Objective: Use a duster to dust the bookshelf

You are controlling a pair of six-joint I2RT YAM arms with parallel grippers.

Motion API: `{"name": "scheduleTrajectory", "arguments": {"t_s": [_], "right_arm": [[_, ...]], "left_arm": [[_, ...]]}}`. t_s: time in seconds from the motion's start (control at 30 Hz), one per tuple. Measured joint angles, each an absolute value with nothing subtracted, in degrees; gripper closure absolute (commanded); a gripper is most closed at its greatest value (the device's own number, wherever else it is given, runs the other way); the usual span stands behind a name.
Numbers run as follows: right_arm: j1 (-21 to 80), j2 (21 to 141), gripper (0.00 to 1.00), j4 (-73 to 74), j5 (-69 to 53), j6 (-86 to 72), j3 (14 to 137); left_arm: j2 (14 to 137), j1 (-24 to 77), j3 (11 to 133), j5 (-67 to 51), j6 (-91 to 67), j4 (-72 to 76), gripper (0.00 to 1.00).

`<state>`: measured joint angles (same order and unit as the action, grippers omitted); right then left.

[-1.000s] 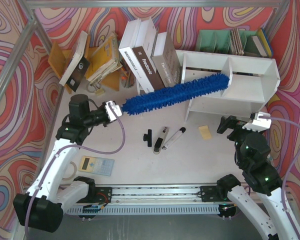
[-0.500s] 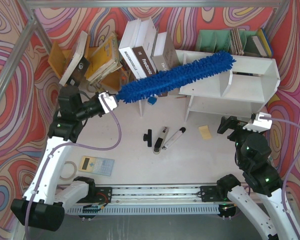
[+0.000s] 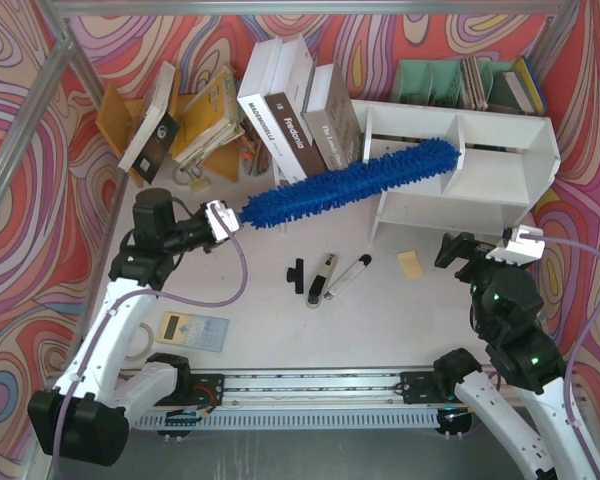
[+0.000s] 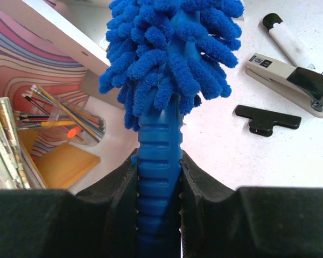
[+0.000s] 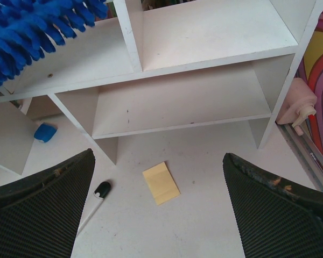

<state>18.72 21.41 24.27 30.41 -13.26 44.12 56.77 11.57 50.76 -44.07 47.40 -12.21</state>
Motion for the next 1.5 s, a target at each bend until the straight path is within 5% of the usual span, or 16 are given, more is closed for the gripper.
{"name": "scheduleTrajectory", "arguments": {"t_s": [0.67,1.2,1.5], "right_arm": [[18.7,22.3,0.10,24.3,30.4,-13.2,44.1],[18.7,22.6,0.10,24.3,30.6,-13.1,44.1],[18.7,22.6,0.10,24.3,30.6,-13.1,44.1]], "left_arm": [[60.8,2.8,72.8,-49.9,55.2,-24.4,1.00],[57.7,4.4,55.9,-51.7,51.8,-17.0,1.00],[57.5,4.5,61.5,-50.5,51.7,-18.7,1.00]]}}
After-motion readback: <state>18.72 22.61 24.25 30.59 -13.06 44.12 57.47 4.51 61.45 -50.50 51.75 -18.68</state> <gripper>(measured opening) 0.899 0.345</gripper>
